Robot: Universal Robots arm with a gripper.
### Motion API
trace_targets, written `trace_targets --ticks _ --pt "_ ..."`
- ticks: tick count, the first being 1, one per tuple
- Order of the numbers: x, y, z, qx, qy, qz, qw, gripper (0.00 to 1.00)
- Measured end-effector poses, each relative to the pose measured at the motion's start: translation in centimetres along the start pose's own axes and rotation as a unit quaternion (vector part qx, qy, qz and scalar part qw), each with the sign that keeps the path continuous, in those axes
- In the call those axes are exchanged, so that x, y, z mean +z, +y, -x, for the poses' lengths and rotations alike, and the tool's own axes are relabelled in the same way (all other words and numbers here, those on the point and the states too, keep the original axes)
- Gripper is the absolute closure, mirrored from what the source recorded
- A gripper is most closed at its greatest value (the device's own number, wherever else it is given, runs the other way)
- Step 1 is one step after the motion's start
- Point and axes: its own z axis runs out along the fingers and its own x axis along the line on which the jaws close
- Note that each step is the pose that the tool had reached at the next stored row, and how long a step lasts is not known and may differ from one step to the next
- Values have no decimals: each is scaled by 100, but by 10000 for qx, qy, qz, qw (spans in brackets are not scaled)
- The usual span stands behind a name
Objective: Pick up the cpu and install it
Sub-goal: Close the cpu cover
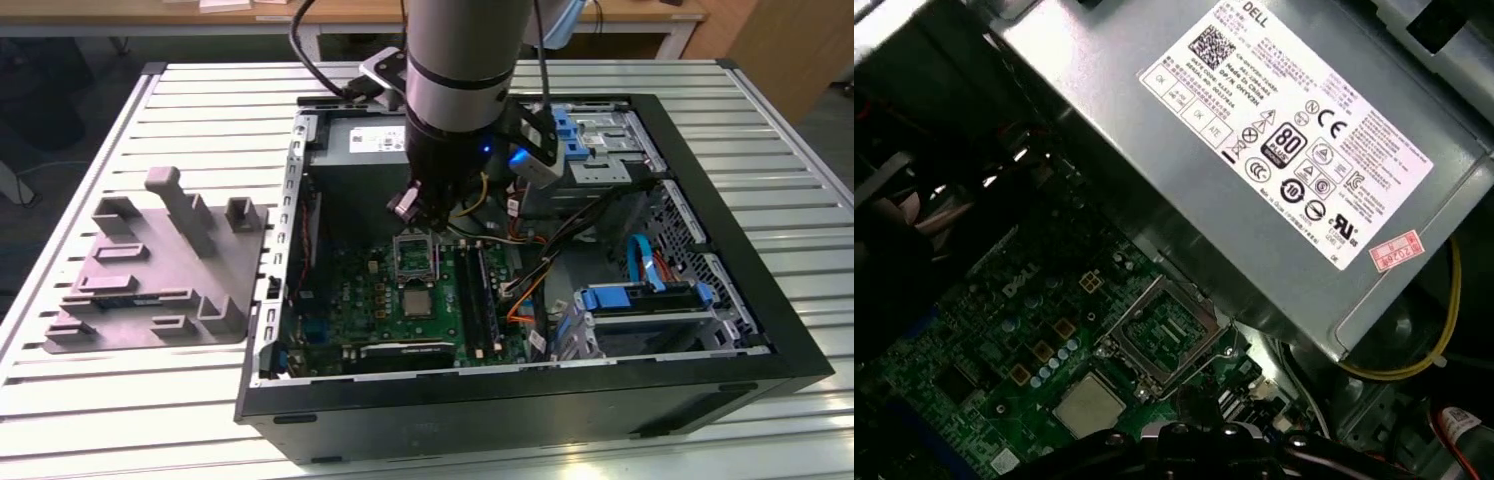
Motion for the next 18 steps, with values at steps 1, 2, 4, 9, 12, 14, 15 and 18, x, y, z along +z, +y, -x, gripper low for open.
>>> trace_targets --ticks 1,2,4,9,12,14,15,18 --pt "11 -11 10 -4 0 1 10000 89" --pt "18 -21 20 -4 1 1 10000 89" --pt "24 -36 36 -4 1 0 10000 89" --pt "25 -38 37 -4 1 1 10000 89" --pt "38 -41 39 -65 4 7 10000 89" --pt "48 -43 39 -197 19 15 9998 89" --pt "55 -47 41 -253 26 19 9997 89" --pt "75 -77 69 -275 -20 69 9996 89"
